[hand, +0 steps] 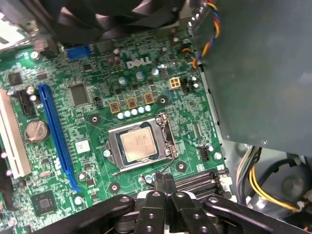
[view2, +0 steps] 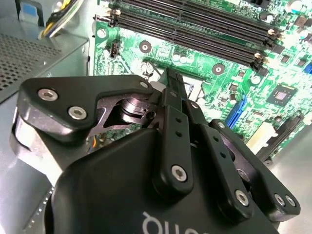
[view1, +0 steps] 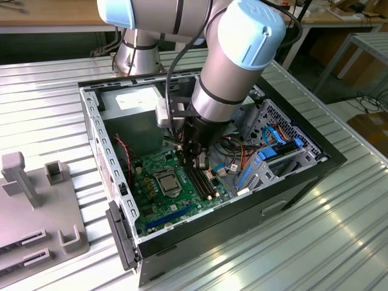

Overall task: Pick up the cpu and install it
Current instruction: 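Install the first cpu locking lever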

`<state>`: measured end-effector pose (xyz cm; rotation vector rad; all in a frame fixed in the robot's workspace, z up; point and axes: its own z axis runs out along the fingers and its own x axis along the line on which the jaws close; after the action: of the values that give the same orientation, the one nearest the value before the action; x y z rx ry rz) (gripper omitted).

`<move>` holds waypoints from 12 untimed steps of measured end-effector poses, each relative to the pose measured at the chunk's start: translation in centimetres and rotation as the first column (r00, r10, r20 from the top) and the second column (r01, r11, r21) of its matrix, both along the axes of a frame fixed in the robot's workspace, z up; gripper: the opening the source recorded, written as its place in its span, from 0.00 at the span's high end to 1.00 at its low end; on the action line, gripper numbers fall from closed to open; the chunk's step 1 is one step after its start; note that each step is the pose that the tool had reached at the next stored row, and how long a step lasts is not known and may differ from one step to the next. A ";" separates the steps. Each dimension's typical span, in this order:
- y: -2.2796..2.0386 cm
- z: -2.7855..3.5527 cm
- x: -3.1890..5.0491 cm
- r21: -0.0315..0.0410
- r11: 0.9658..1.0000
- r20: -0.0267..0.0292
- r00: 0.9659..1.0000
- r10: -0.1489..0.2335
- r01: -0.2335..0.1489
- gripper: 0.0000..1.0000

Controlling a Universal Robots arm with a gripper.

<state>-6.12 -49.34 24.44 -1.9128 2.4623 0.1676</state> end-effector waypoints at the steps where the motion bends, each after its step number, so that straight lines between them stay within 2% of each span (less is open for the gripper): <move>1: -0.01 -0.03 0.00 0.000 1.000 0.000 1.000 0.011 -0.011 0.89; 4: -0.11 -0.10 -0.01 0.000 0.999 0.000 0.999 0.043 -0.043 0.89; 8: -0.42 -0.35 -0.01 -0.004 0.997 0.000 0.997 0.079 -0.079 0.89; 12: -0.54 -0.62 -0.01 -0.006 0.993 -0.001 0.993 0.115 -0.115 0.89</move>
<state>-6.13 -49.88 23.82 -2.0581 2.3563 0.1621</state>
